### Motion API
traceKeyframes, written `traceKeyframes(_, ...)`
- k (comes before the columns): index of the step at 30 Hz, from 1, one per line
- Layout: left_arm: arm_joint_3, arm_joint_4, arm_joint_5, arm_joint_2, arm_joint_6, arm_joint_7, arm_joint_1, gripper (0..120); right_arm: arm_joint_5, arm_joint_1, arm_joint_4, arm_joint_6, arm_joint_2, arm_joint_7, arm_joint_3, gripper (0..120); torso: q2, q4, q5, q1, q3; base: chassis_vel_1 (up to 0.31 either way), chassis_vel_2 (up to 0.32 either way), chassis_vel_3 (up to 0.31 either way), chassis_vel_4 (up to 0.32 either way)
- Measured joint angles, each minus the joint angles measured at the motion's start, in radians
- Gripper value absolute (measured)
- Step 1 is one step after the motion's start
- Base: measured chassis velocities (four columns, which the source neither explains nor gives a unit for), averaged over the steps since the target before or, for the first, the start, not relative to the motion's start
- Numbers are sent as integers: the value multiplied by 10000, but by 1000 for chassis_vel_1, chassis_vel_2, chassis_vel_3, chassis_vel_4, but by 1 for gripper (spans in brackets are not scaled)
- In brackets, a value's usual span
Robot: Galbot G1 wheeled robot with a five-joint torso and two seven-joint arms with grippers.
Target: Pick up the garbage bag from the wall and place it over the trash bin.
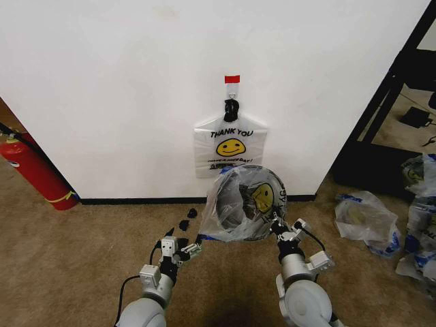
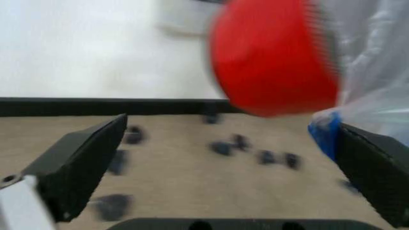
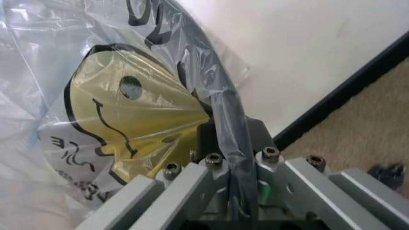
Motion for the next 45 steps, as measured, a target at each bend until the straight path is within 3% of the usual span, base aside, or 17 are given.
traceKeyframes(4,-166,-120,120,211,-226,1817,280,114,-253,280,-471,391,99,13,7,0,0,2,4,0,0,0,0,0,0)
traceKeyframes(9,-235,30,275,277,-516,2579,234,115,-268,399,-638,550,231,39,-39,0,0,1,2,0,1,0,0,0,0)
traceKeyframes(14,-246,-337,139,151,-1080,2200,224,111,-920,519,-1037,1075,373,-48,-163,0,-1,2,0,0,1,0,0,0,0)
traceKeyframes(16,1,-1076,-182,4,-1201,1130,253,109,-1670,524,-1290,1387,454,-136,-256,0,0,1,6,0,0,0,0,0,0)
traceKeyframes(18,295,-2050,-561,-141,-1153,131,331,103,-2867,447,-1620,1833,557,-438,-441,0,0,-2,0,0,0,0,0,0,0)
traceKeyframes(20,504,-2841,-424,-255,-1081,-133,662,97,-3974,464,-2016,2304,709,-598,-683,0,0,-2,8,0,0,0,0,0,0)
traceKeyframes(24,661,-3198,357,-457,-1124,68,1225,86,-4873,567,-2467,2614,919,-631,-1053,0,0,3,4,0,0,0,0,0,0)
traceKeyframes(28,801,-2729,1283,-801,-1182,303,1449,69,-5492,746,-2972,2824,1199,-658,-1608,0,0,3,2,0,0,0,0,0,0)
traceKeyframes(31,853,-2514,1357,-983,-1148,321,1376,64,-5685,842,-3166,2875,1325,-677,-1811,0,0,1,1,0,0,0,0,0,0)
traceKeyframes(36,949,-2087,1383,-1586,-841,266,1113,41,-6645,1259,-3929,3216,1917,-954,-2012,0,0,2,2,0,0,0,0,0,0)
traceKeyframes(38,952,-2023,1408,-1630,-795,169,1076,37,-6699,1284,-3947,3232,1978,-976,-2012,0,0,2,2,0,0,0,0,0,0)
traceKeyframes(45,449,-1442,1789,-1992,74,-910,413,7,-7584,1265,-4094,3594,2374,-1553,-1654,0,0,0,2,0,1,0,0,0,0)
